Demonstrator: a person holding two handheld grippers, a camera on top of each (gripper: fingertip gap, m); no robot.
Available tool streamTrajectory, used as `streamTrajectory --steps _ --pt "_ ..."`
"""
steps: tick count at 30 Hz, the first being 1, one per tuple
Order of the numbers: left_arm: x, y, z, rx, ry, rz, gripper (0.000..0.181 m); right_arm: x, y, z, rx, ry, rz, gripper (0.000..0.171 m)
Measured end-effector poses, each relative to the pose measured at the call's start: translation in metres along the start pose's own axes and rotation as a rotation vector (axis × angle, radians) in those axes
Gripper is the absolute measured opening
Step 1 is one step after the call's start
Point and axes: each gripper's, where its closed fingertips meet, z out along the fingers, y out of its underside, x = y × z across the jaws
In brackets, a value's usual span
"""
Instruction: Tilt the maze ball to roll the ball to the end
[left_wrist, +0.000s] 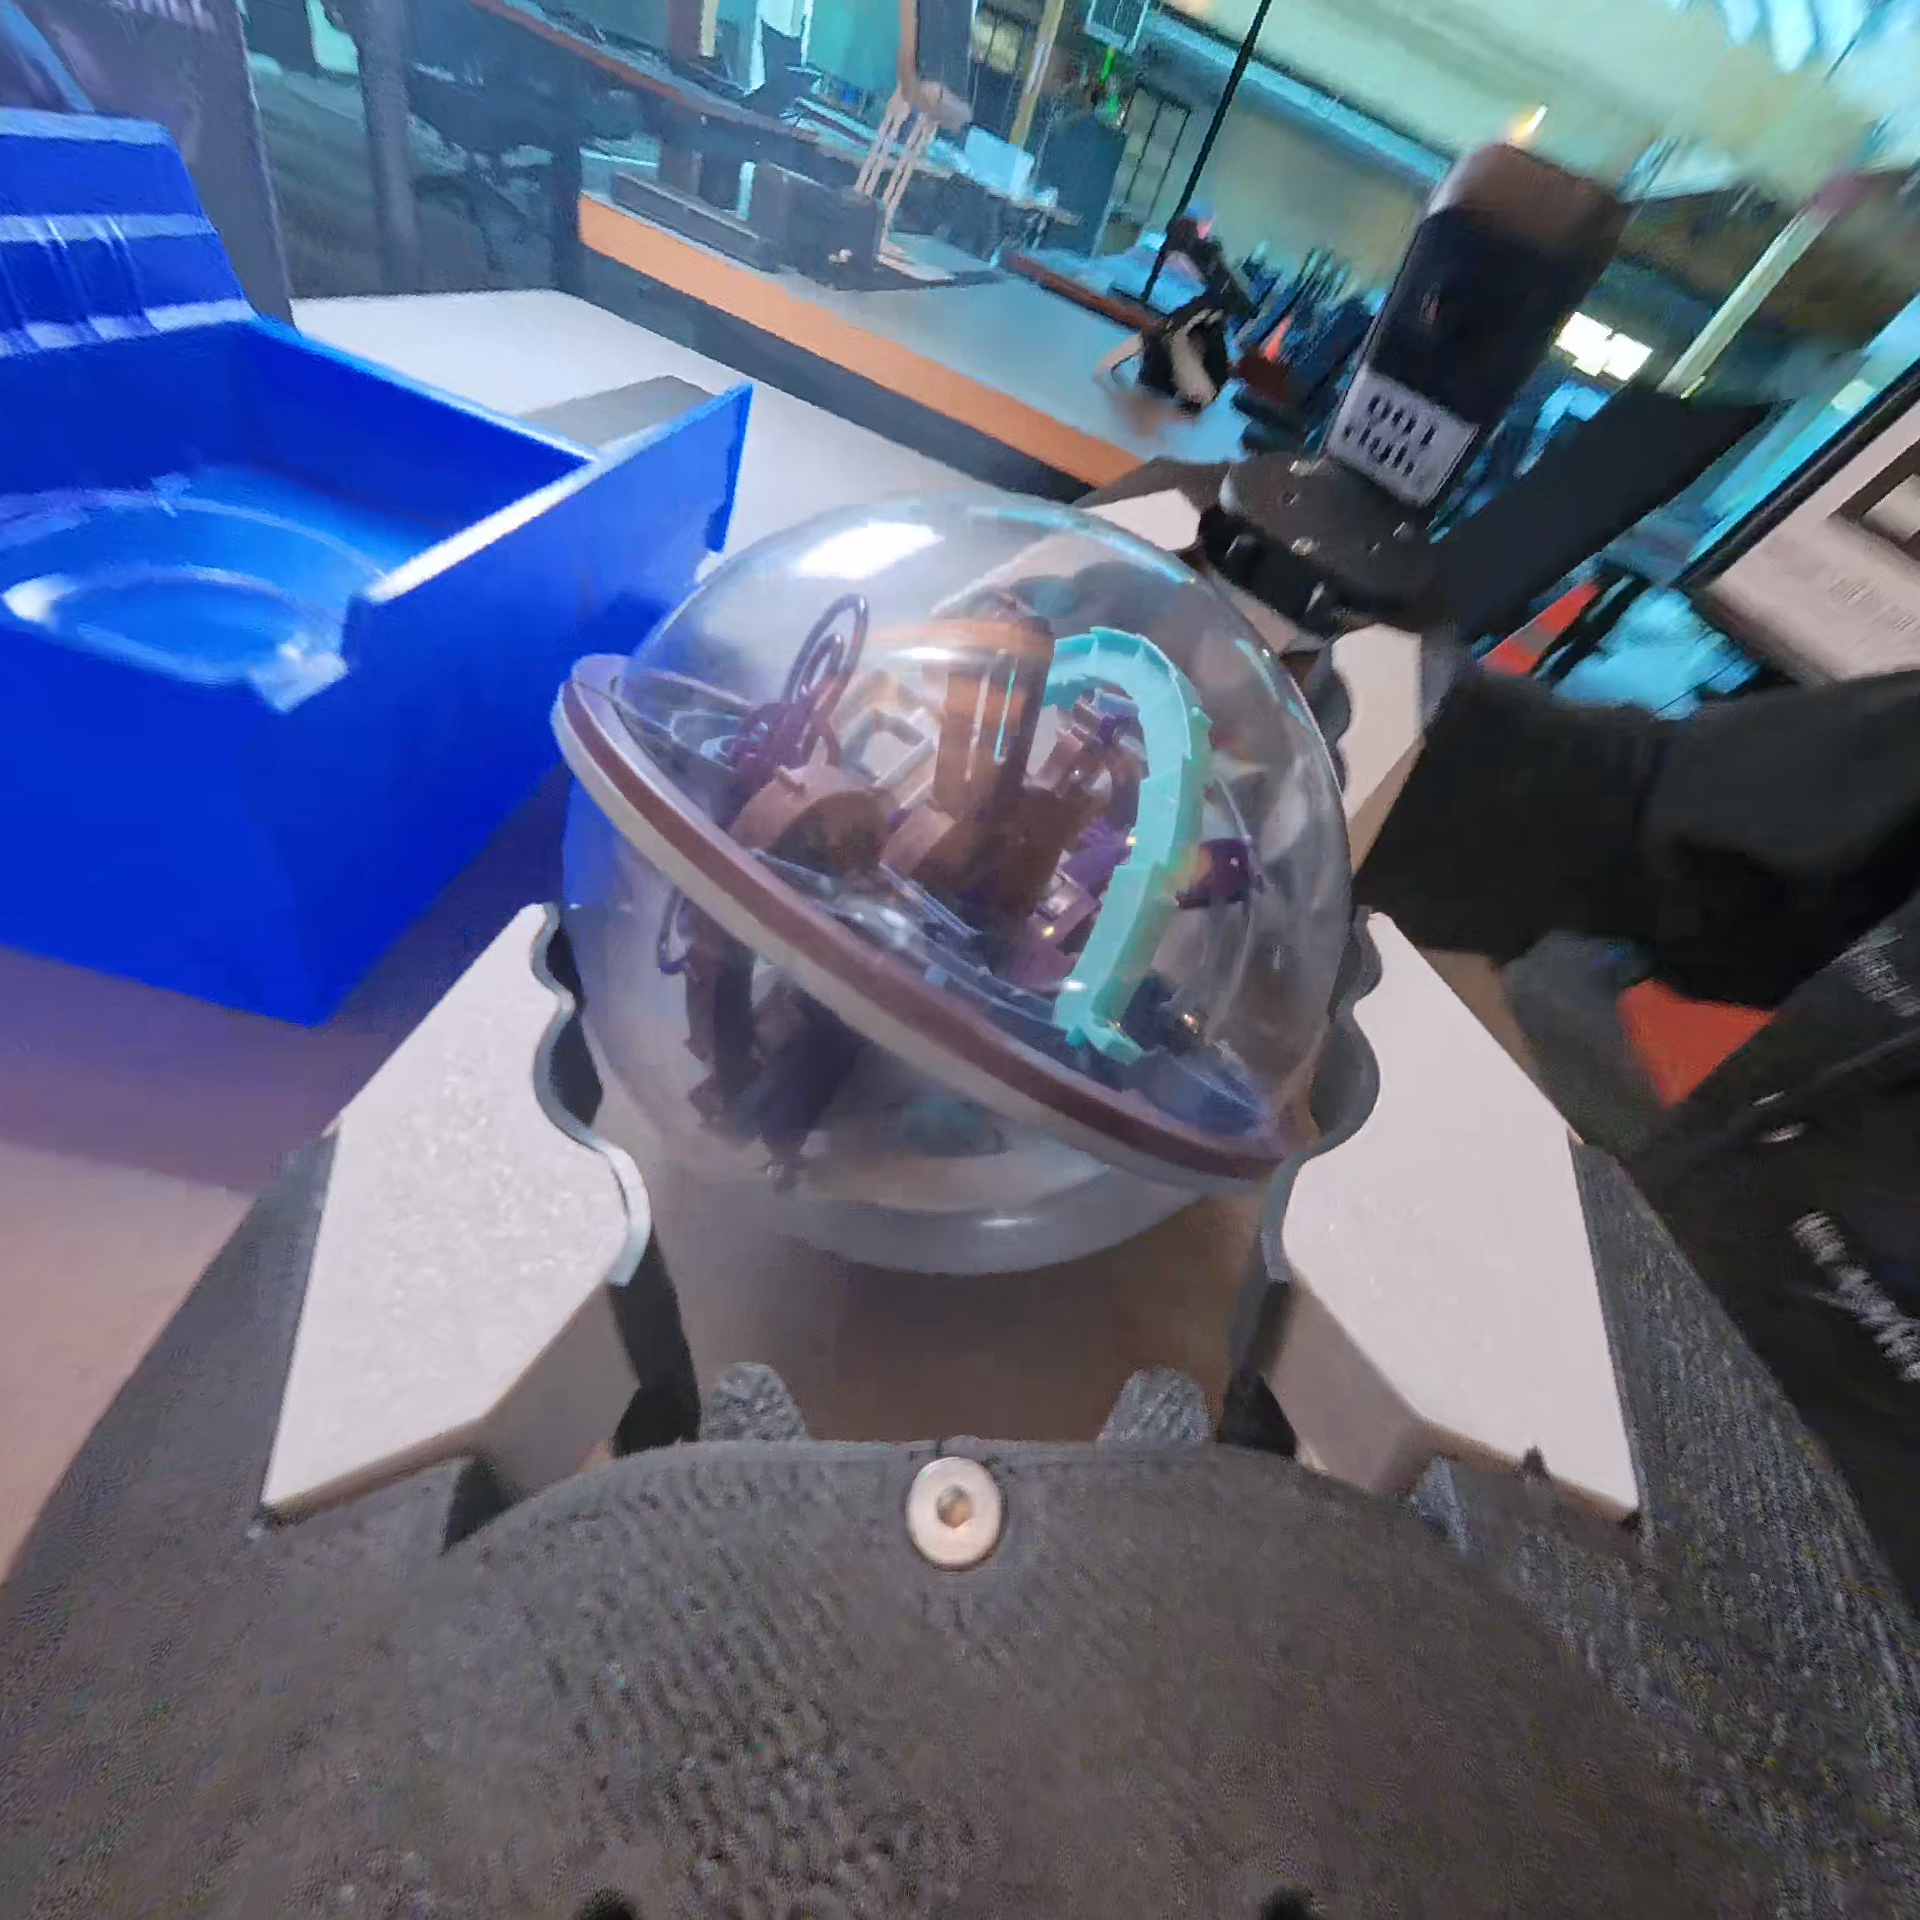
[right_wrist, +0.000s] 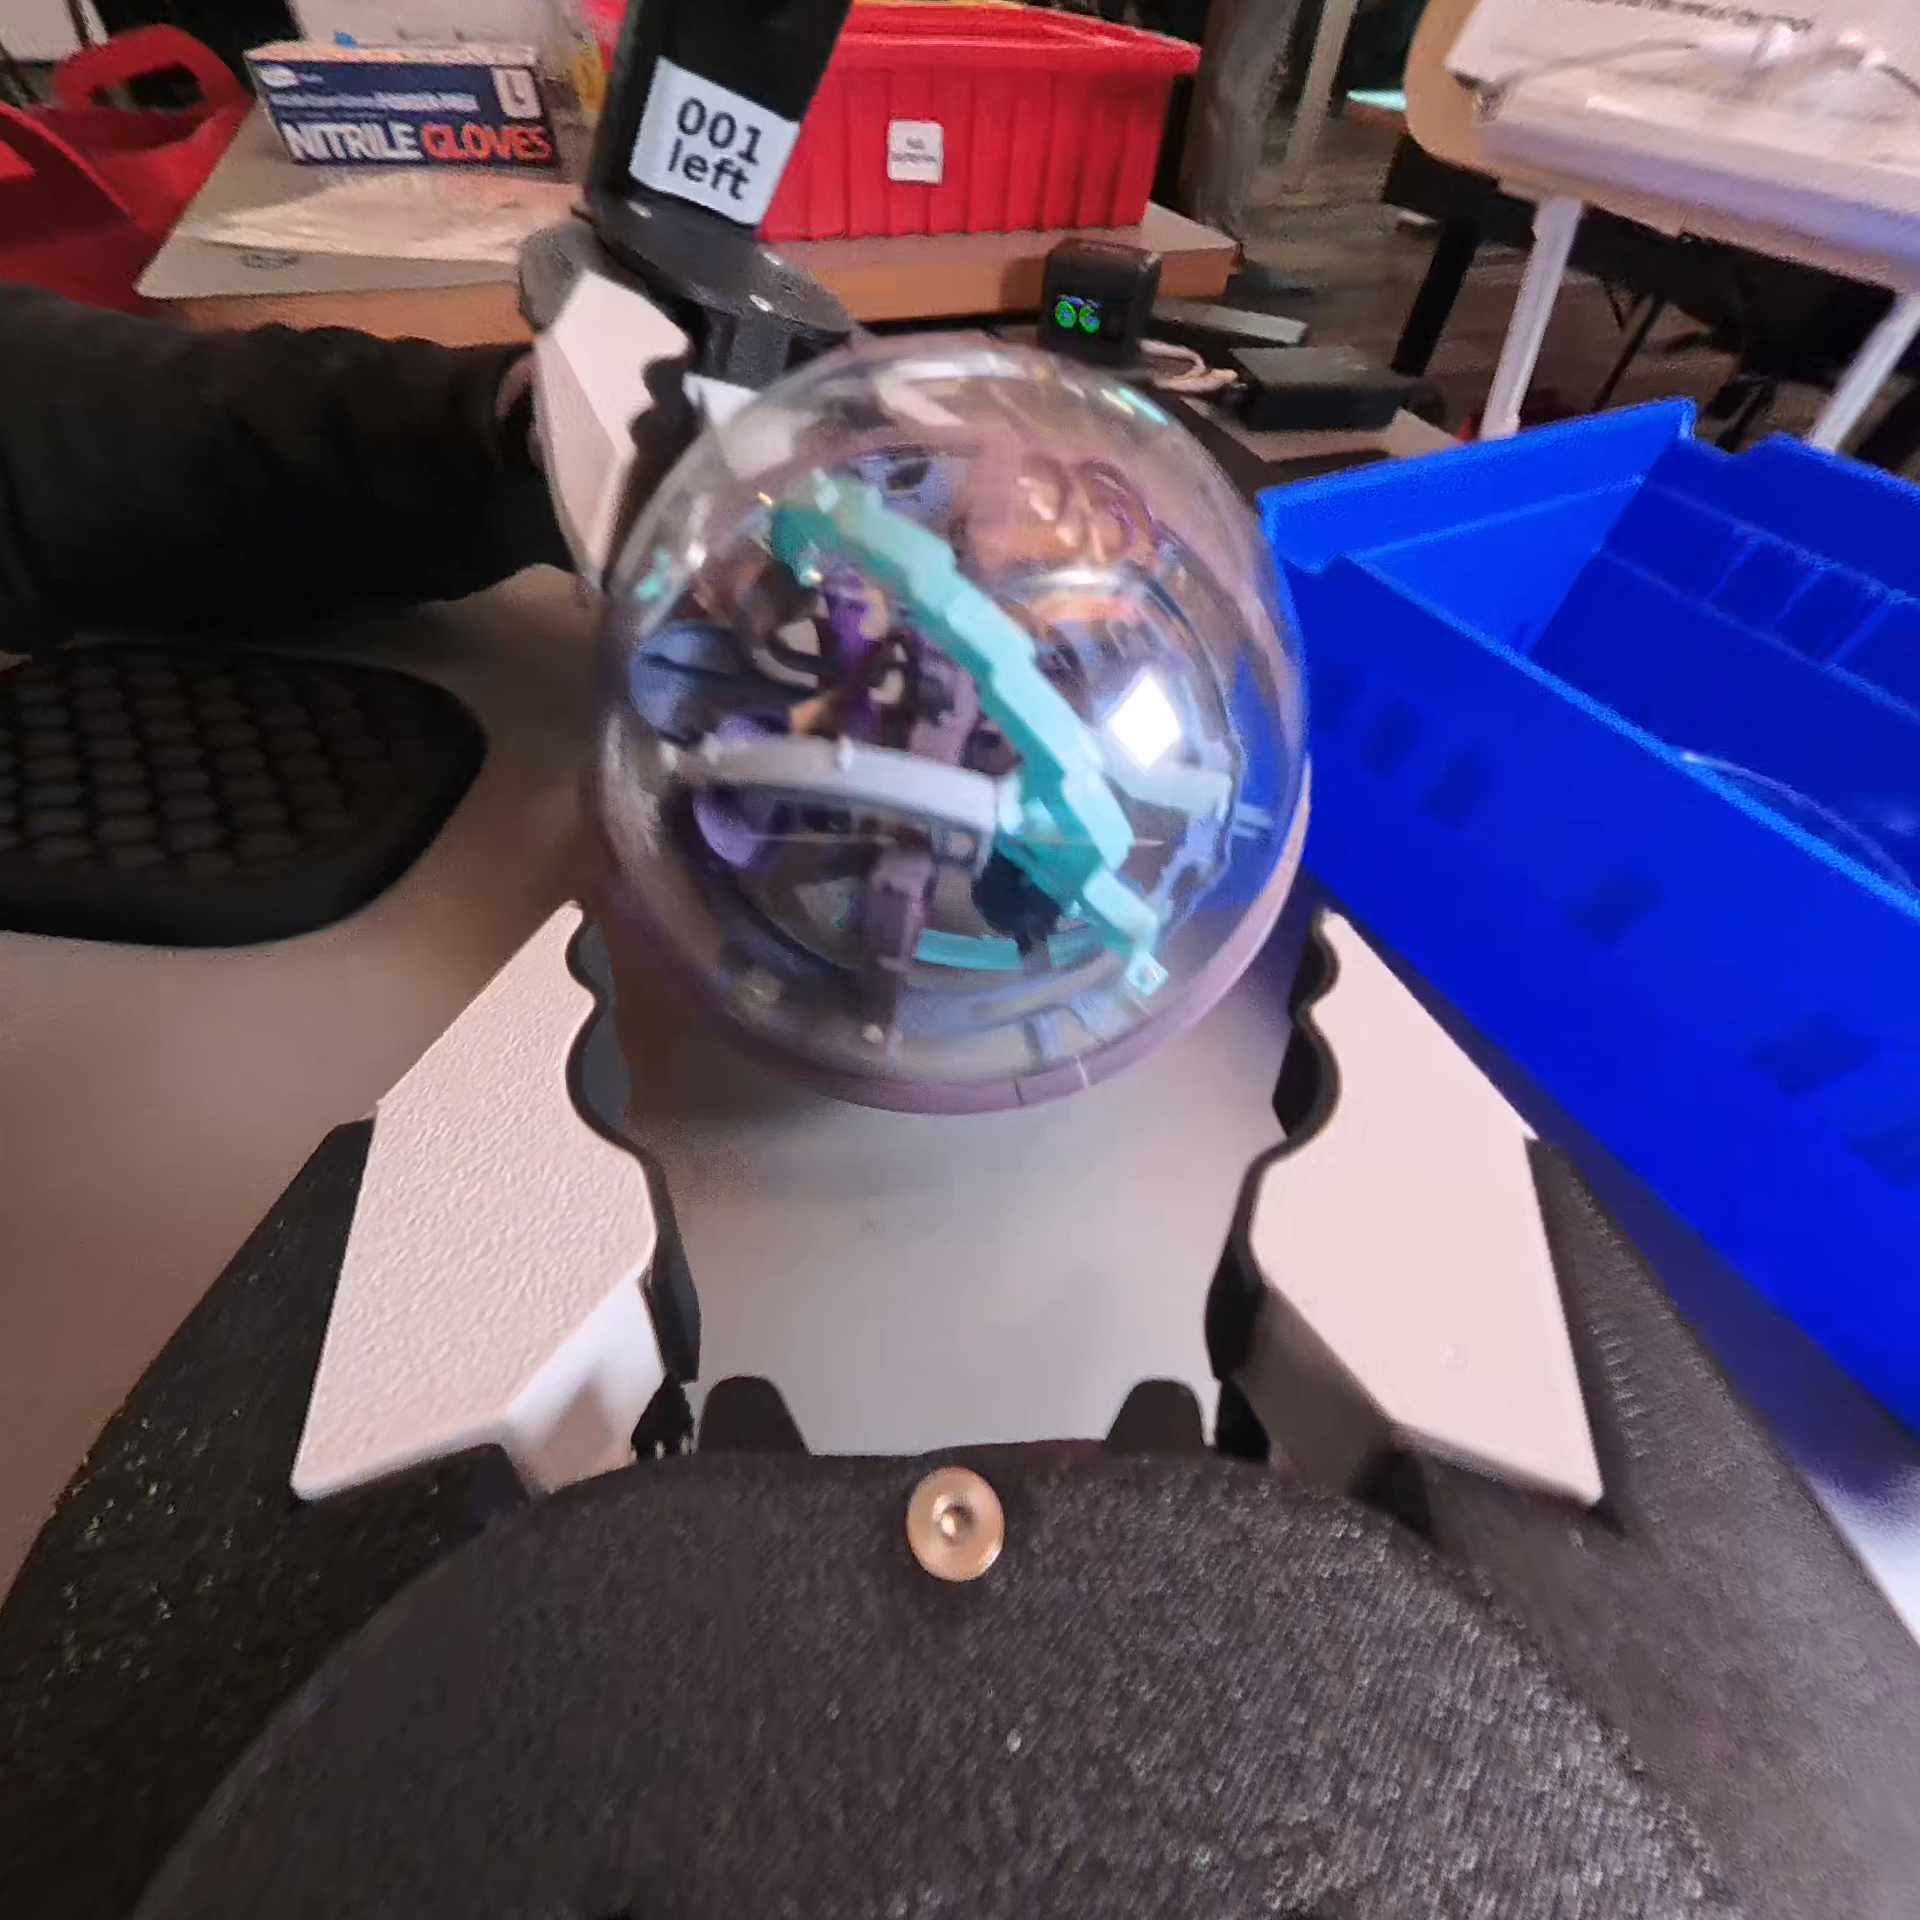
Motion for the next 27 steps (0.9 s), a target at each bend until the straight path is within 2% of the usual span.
streamTrajectory --steps 3,6,11,14,16,18,20,27 --pt "0.002 0.009 0.006 0.015 0.066 -0.126 0.139 0.005 0.018 0.003 -0.042 0.005 0.018 0.132" --pt "0.009 0.02 0.014 0.0 0.117 -0.201 0.139 0.0 0.014 0.003 -0.029 -0.007 0.006 0.141" --pt "0.019 0.03 0.018 -0.056 0.168 -0.269 0.139 -0.003 0.007 -0.008 -0.053 -0.057 0.015 0.14" --pt "0.003 0.023 0.014 -0.052 0.022 -0.086 0.158 0.001 0.002 -0.014 -0.042 -0.051 0.037 0.129" --pt "0.005 0.011 0.01 -0.024 -0.014 0.058 0.155 0.004 -0.002 -0.016 -0.015 -0.054 0.065 0.126" --pt "0.011 0.013 0.014 -0.069 -0.001 0.119 0.15 0.005 -0.001 -0.015 -0.013 -0.05 0.066 0.127" --pt "0.014 0.019 0.021 -0.096 0.009 0.15 0.143 0.006 0.002 -0.013 -0.019 -0.048 0.066 0.129" --pt "0.011 0.011 0.034 -0.095 -0.011 0.082 0.142 0.01 0.013 -0.022 0.009 -0.106 0.149 0.135"
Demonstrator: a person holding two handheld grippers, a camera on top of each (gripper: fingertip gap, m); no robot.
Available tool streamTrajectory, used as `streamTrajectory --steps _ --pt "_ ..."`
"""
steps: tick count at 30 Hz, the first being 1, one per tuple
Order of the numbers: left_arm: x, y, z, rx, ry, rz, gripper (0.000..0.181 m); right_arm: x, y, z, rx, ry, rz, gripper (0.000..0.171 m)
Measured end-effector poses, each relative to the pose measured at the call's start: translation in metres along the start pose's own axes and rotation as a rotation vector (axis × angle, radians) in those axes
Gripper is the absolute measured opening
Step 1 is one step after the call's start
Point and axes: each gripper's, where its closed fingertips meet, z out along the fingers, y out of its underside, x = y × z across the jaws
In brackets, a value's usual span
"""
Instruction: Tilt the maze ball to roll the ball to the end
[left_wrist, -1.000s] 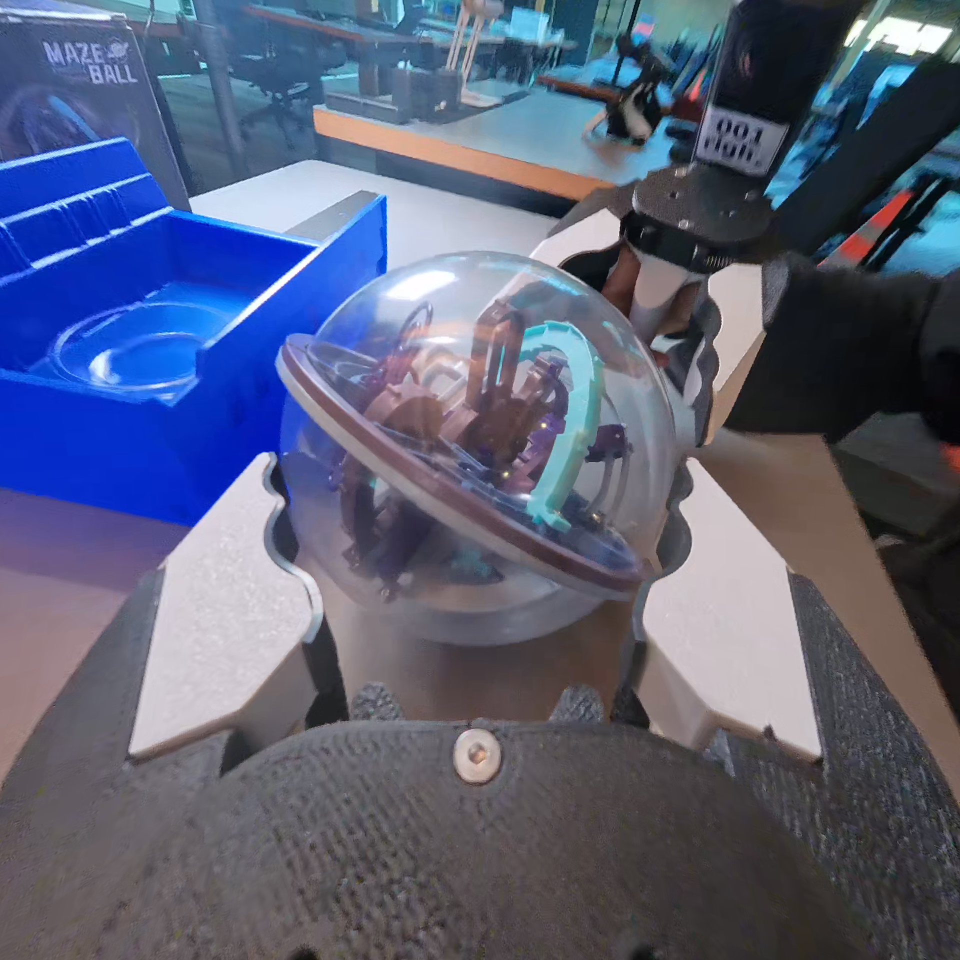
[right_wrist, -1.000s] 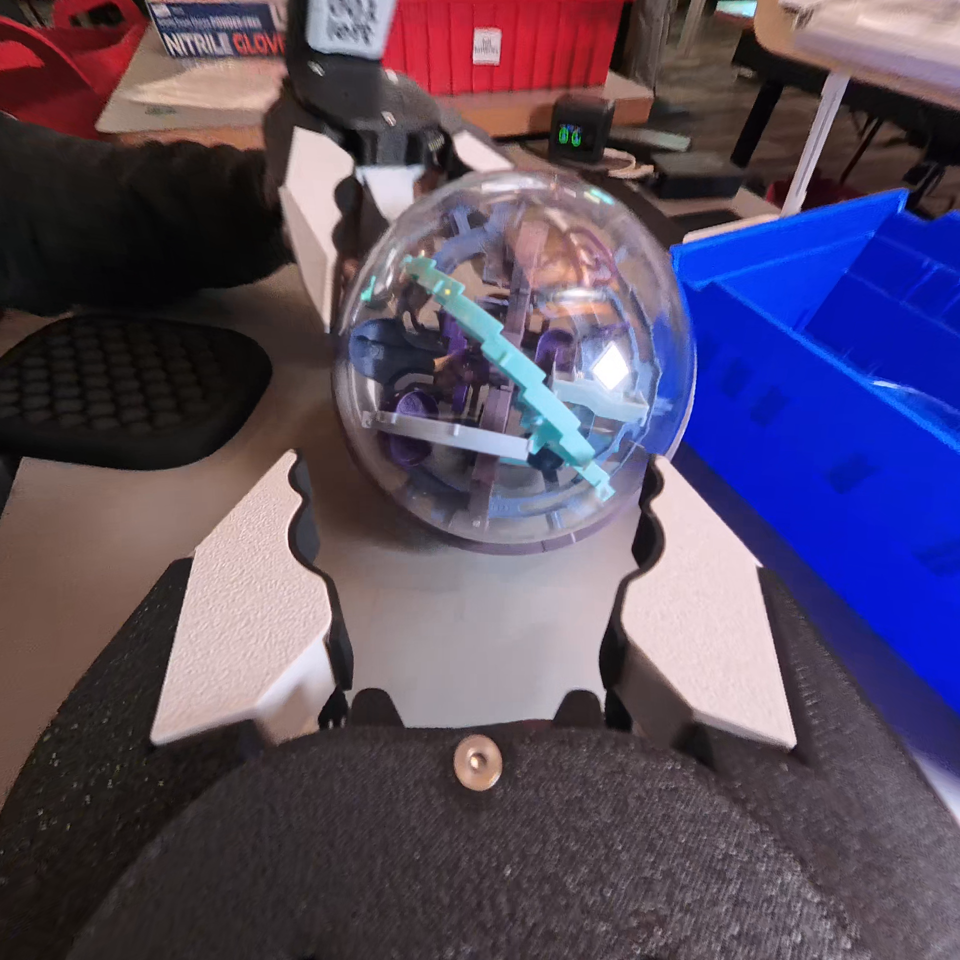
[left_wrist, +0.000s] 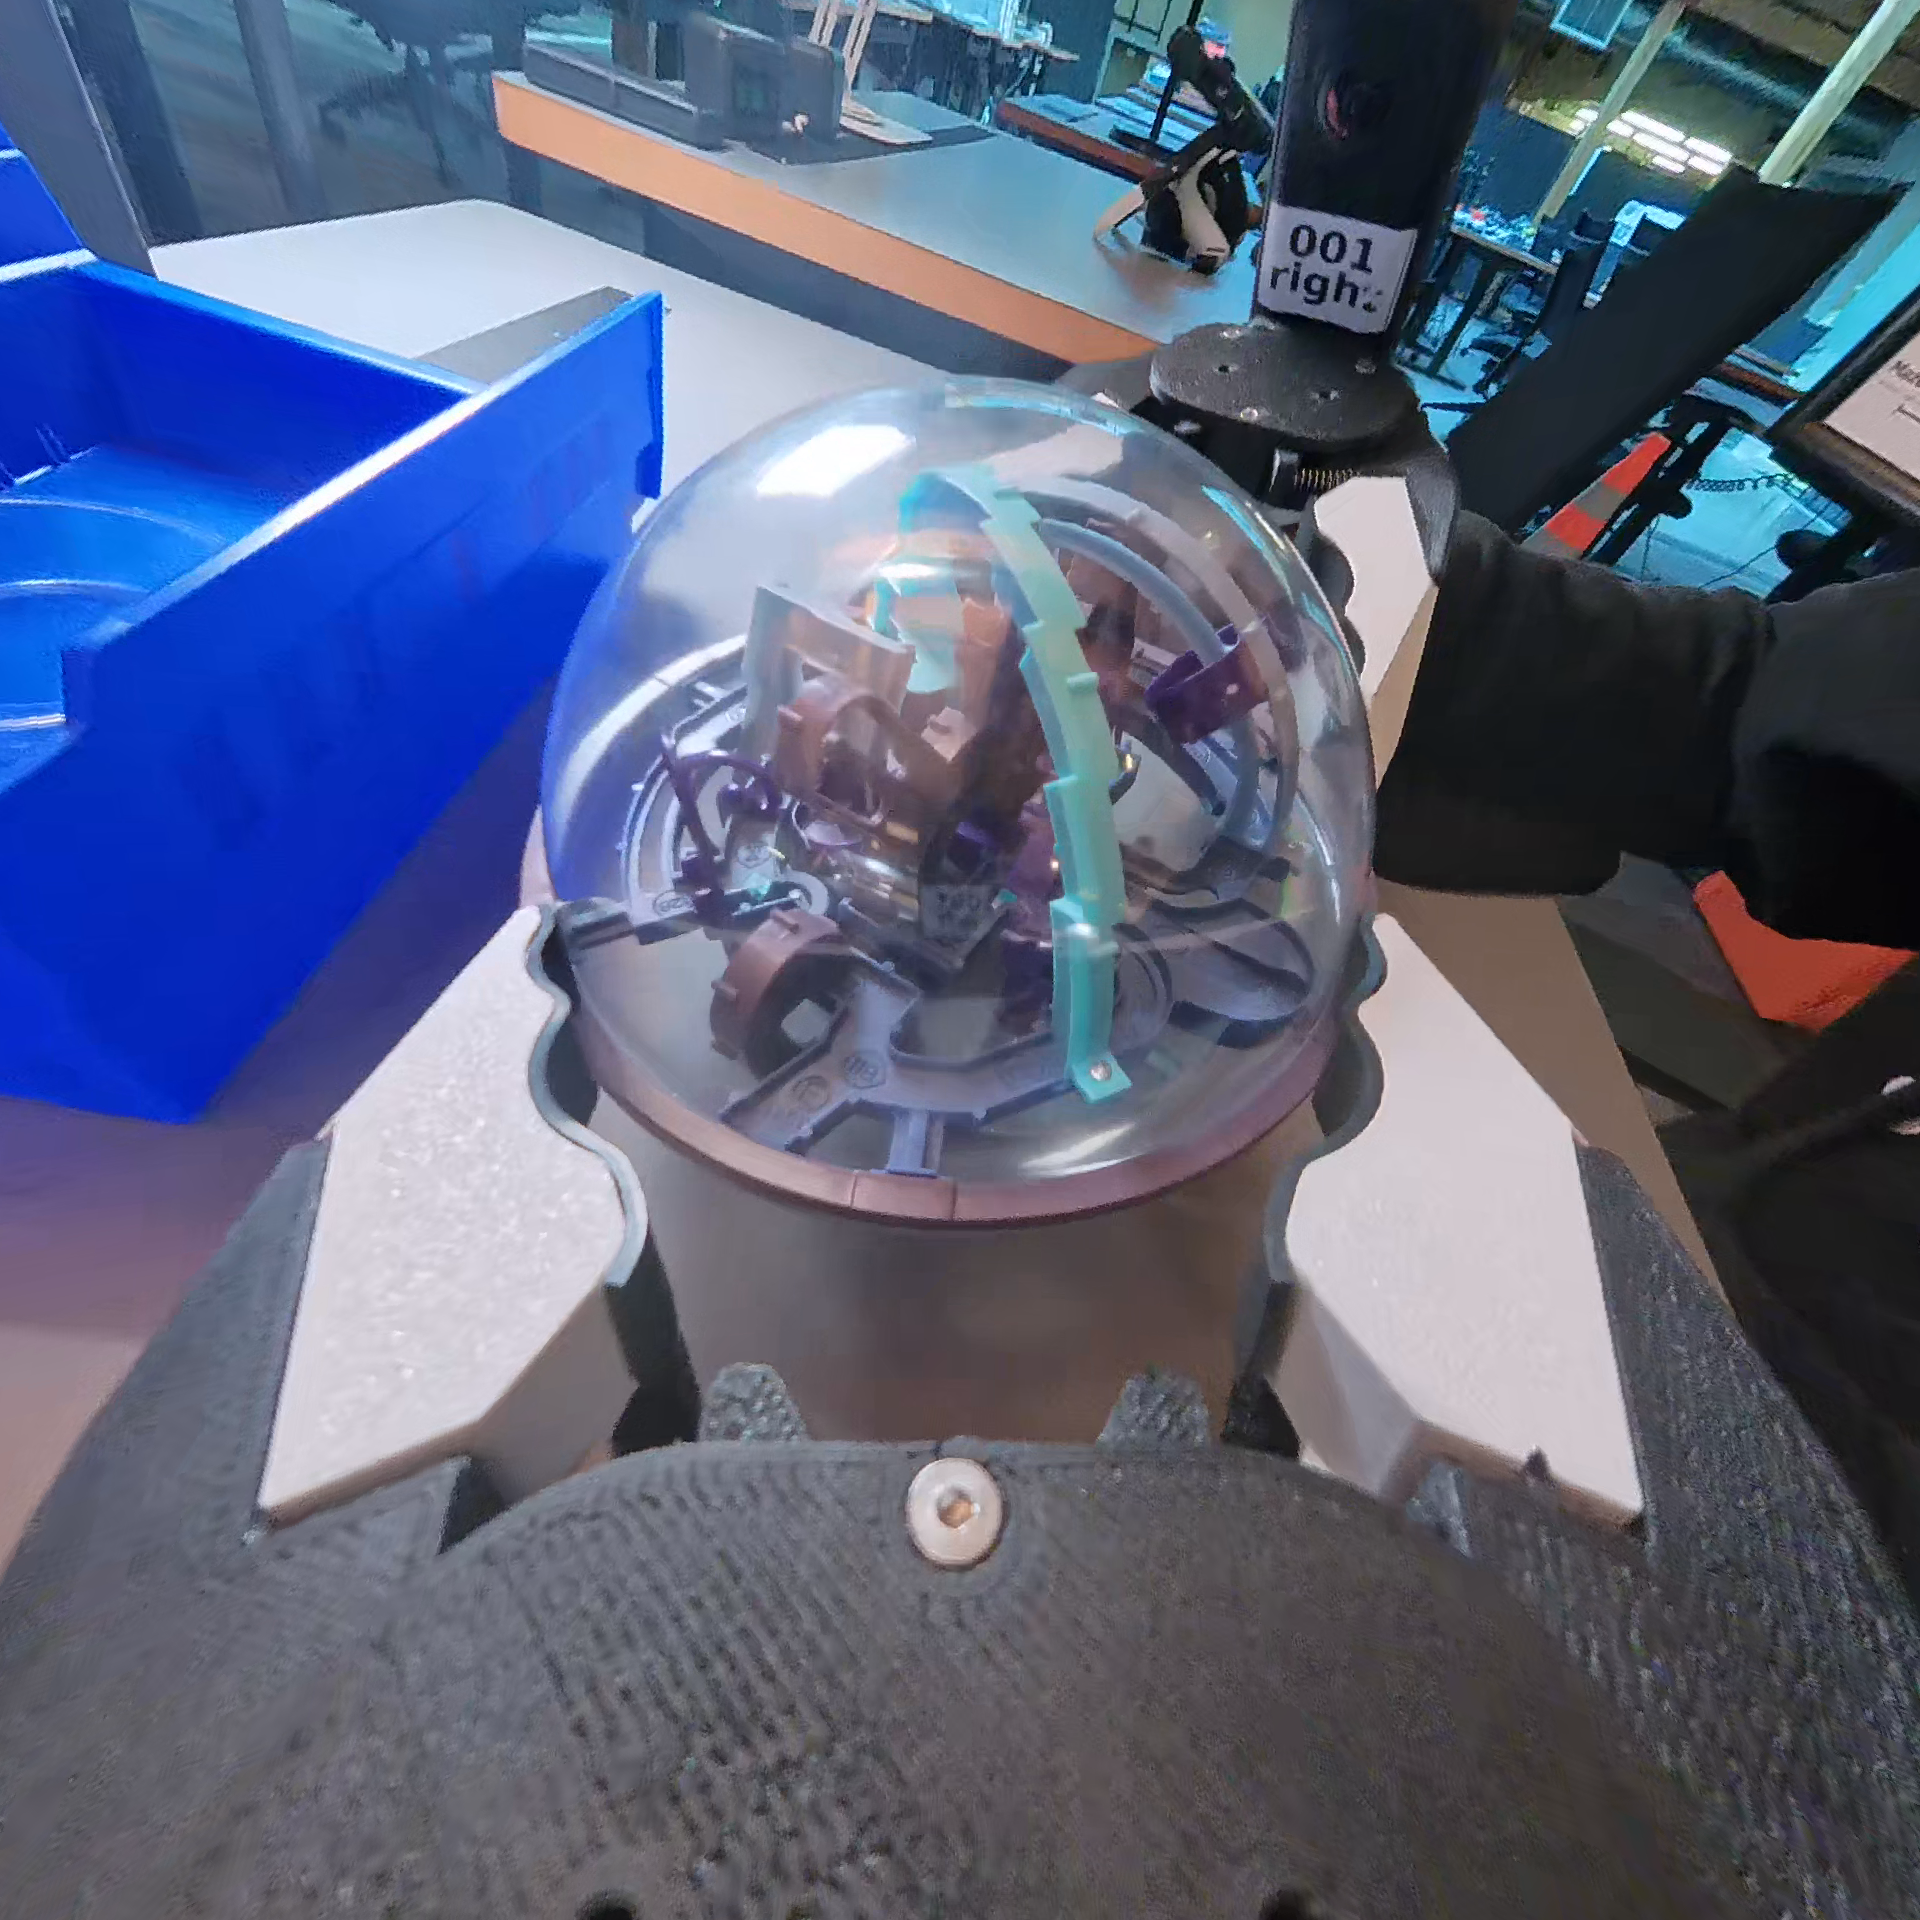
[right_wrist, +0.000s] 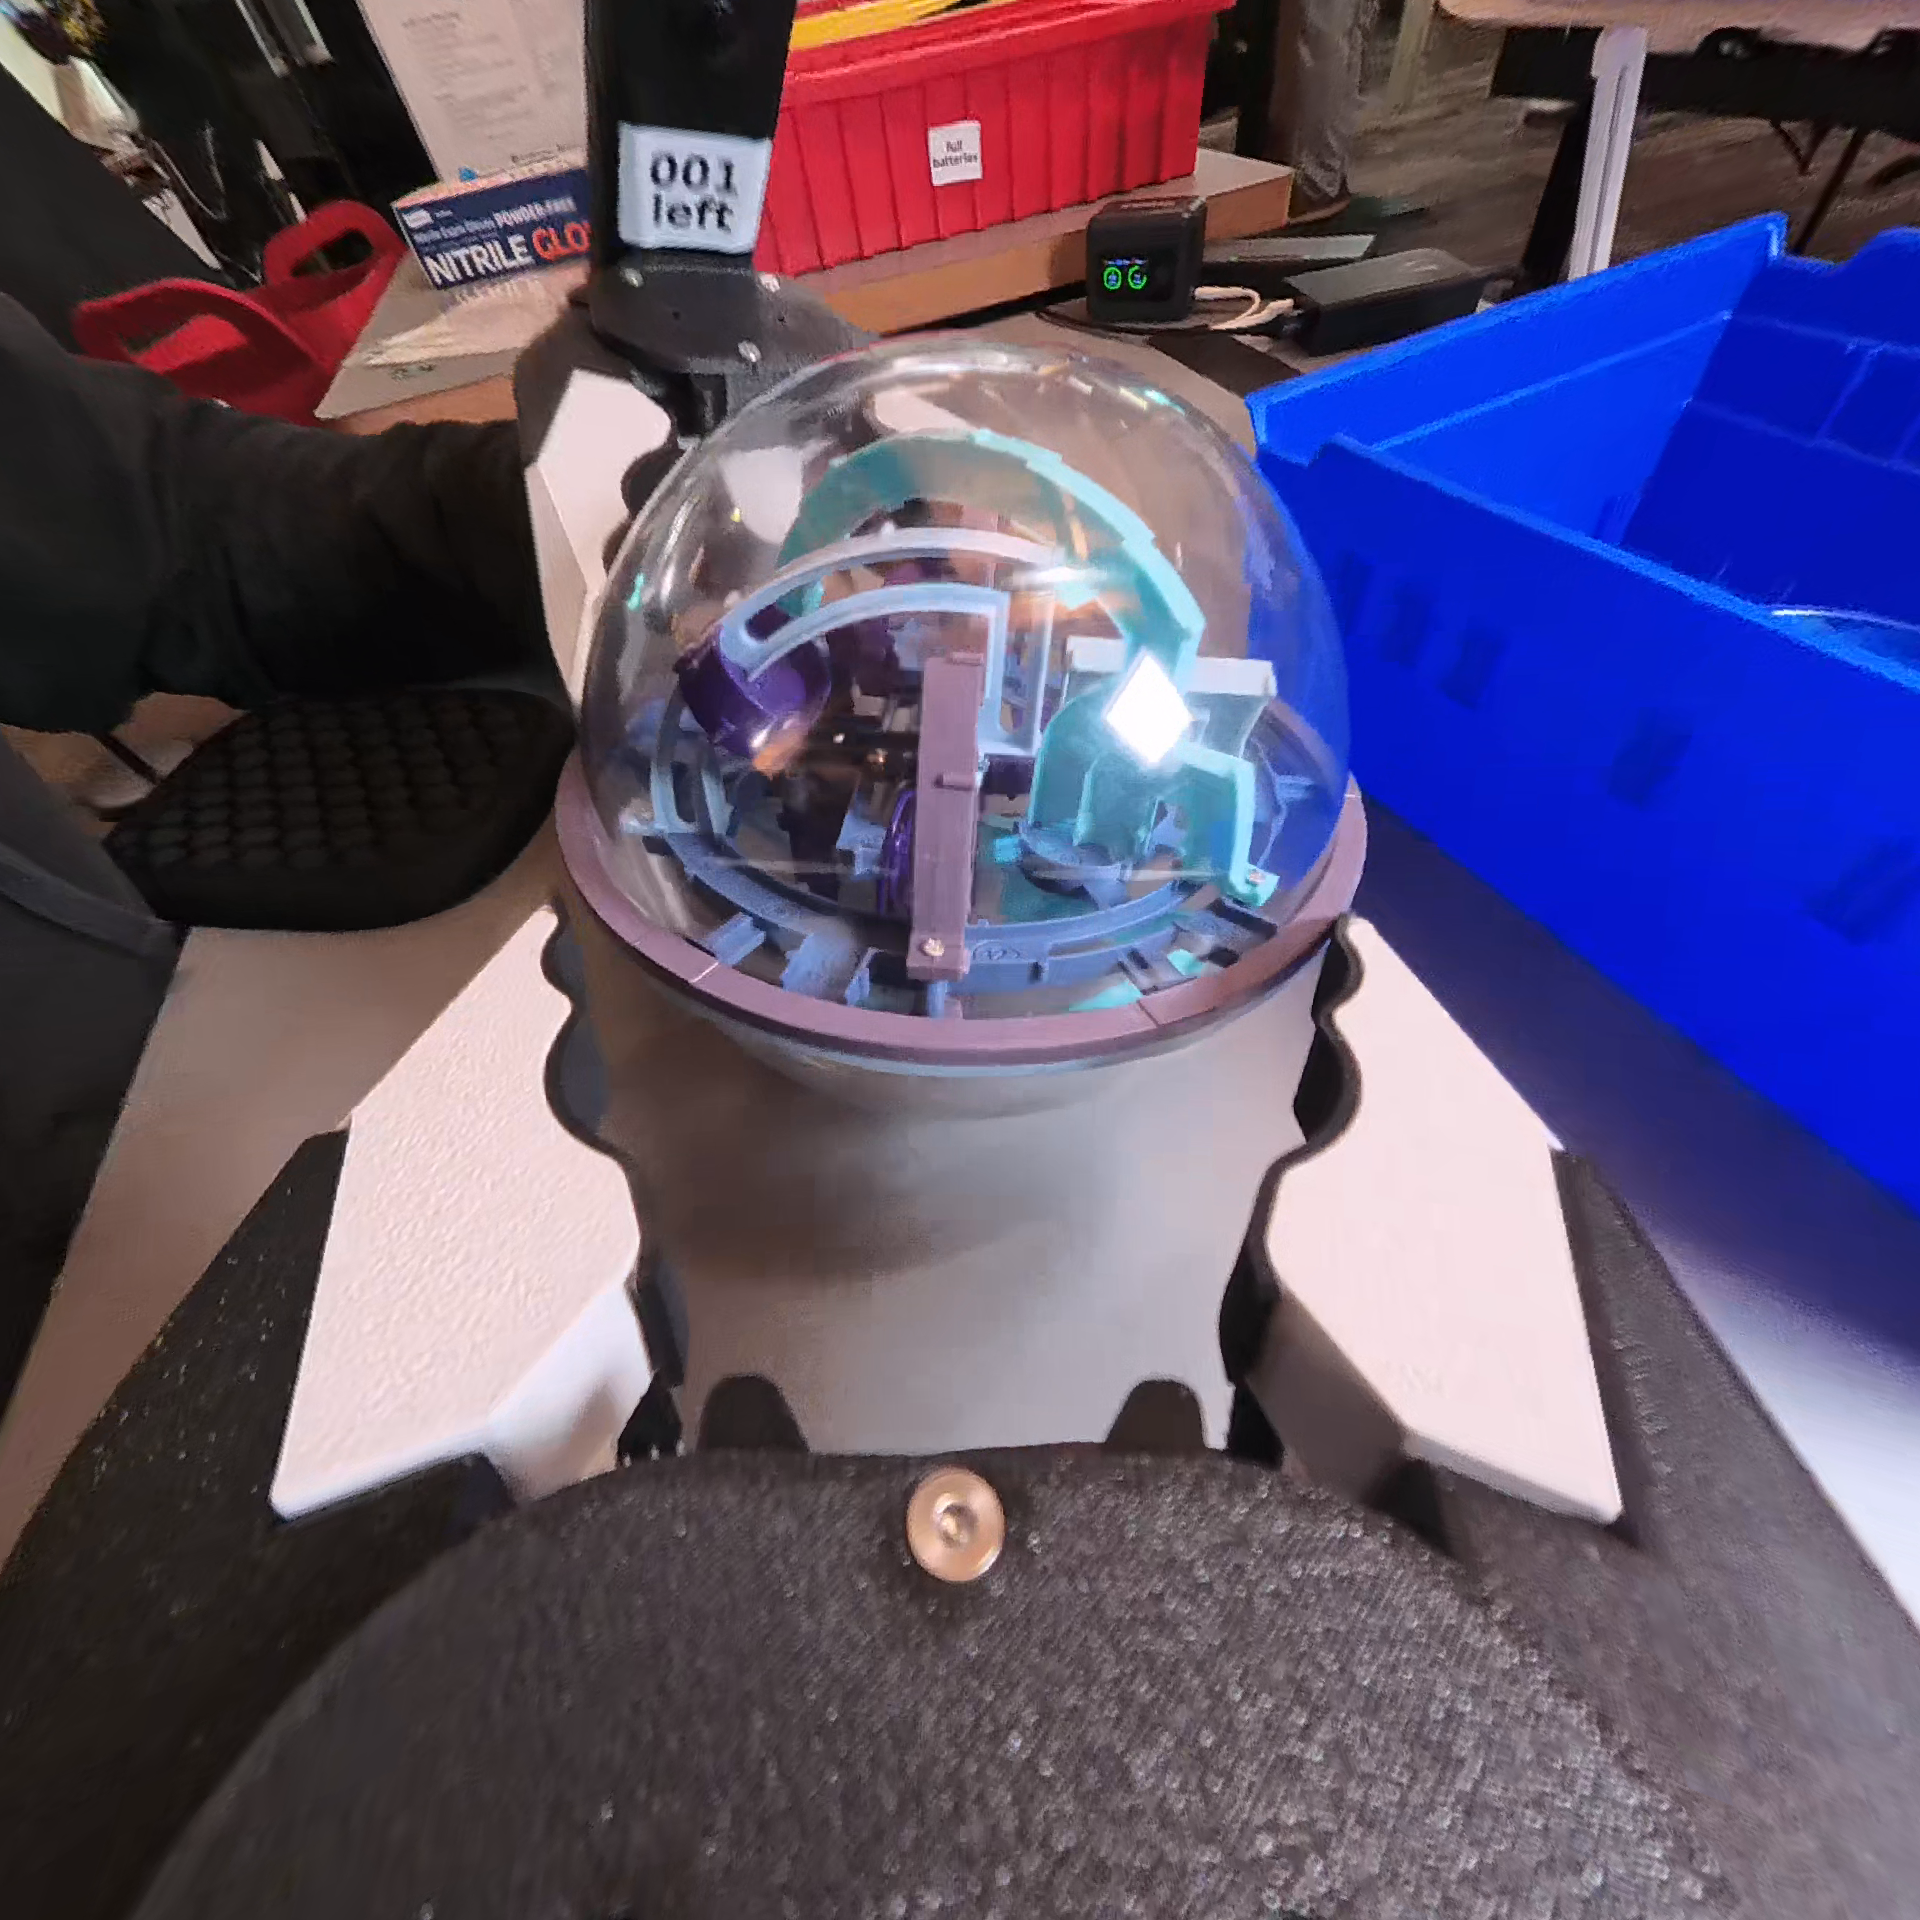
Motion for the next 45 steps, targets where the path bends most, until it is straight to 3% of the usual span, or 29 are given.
streamTrajectory --steps 5,19,37,45 --pt "-0.002 -0.009 0.006 -0.037 -0.035 0.015 0.141 0.007 0.013 0.005 -0.032 0.03 0.013 0.139" --pt "0.018 -0.017 0.004 0.012 -0.106 0.326 0.139 -0.005 0.027 0.013 -0.042 -0.009 -0.01 0.139" --pt "-0.006 -0.015 -0.001 0.059 0.029 -0.146 0.139 0.006 0.017 0.018 -0.022 0.136 -0.06 0.135" --pt "-0.007 -0.017 -0.001 0.085 0.055 -0.154 0.139 0.005 0.017 0.016 -0.011 0.111 -0.01 0.132"
